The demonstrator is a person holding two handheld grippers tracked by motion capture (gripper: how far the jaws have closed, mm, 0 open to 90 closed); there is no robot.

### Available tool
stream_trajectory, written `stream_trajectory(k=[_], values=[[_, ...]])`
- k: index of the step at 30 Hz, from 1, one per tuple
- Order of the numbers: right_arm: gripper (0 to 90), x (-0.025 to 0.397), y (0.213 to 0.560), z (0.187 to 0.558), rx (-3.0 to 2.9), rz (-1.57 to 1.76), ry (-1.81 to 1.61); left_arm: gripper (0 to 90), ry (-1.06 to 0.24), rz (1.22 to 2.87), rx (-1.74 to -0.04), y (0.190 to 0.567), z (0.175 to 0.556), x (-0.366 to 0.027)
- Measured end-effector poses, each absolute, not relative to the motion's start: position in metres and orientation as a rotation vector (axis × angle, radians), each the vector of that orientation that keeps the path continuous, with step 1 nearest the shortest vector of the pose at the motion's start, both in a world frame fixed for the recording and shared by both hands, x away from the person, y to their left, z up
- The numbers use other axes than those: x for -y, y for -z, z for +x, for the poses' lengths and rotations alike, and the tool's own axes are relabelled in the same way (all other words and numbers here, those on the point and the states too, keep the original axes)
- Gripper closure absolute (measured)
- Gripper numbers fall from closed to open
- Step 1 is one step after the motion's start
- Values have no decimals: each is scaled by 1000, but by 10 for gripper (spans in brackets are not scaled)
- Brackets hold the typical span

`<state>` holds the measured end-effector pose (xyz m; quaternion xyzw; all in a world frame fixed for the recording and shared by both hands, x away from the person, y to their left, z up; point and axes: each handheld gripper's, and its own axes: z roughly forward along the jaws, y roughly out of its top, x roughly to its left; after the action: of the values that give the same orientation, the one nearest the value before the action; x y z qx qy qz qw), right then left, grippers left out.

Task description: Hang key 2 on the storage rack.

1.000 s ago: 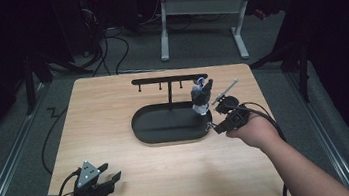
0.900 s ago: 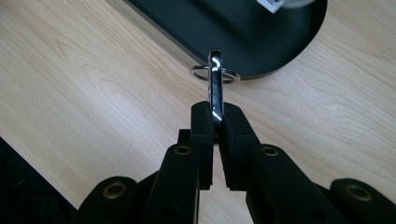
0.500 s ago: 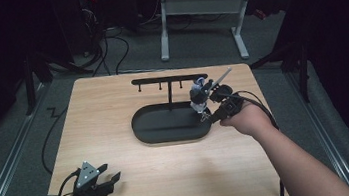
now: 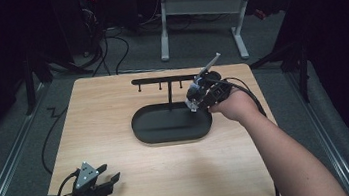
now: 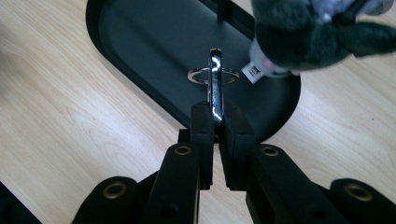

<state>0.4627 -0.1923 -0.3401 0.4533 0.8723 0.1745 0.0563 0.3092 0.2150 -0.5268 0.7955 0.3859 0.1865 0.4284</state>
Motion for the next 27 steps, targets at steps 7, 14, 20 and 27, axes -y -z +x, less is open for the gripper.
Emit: stream_trajectory(k=[7, 14, 20, 27], values=[[851, 179, 330, 476, -2639, 1354, -554, 409, -454, 1993, -958, 528, 309, -214], [851, 168, 318, 485, -2622, 1332, -555, 408, -451, 1995, -955, 527, 308, -214], [851, 162, 309, 492, -2591, 1341, -552, 409, -439, 2001, -954, 528, 309, -215], [851, 163, 309, 499, -2565, 1339, -560, 408, -435, 2011, -948, 529, 309, -214]])
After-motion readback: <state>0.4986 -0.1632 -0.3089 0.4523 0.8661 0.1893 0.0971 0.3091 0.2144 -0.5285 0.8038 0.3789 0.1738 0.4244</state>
